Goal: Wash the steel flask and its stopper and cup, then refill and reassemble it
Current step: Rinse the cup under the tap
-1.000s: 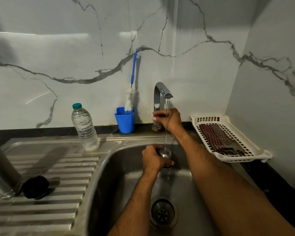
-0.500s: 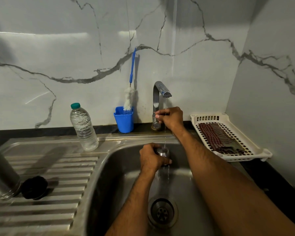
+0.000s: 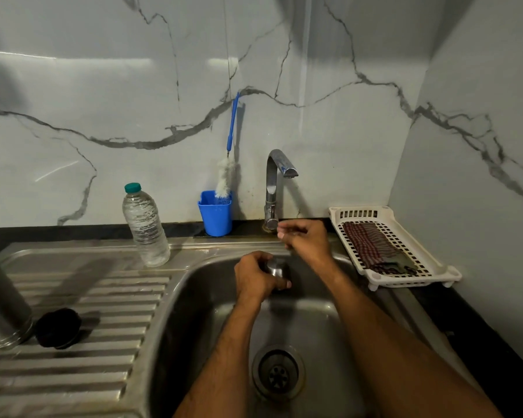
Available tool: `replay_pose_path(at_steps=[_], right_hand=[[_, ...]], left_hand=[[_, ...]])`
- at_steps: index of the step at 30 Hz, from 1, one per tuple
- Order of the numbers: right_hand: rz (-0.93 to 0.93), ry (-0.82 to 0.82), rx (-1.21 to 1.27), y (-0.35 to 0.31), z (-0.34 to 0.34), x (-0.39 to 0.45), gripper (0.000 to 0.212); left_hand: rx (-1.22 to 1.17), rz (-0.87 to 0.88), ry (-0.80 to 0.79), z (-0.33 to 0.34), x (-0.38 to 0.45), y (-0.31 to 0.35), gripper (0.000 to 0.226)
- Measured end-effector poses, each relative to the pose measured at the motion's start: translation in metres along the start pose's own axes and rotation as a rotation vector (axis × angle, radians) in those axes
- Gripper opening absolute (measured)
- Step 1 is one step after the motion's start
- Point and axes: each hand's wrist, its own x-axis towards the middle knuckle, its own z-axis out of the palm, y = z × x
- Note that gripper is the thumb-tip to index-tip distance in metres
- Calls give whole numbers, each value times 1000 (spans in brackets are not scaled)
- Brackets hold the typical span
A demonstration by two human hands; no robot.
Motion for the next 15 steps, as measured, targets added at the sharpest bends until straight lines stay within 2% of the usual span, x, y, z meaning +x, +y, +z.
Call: replay_pose_path(at_steps=[5,9,15], right_hand=[[72,-186,-42,14,-6,-24,35],[108,-345,-126,14,-10,-40,52],[87,-464,-183,-1,-3,-56,67]], left_hand=[[-19,38,12,-13,-7,0,65],[-56,20,2,-26,-15,-1,70],[-69,49,-37,-47,-27,-1,70]])
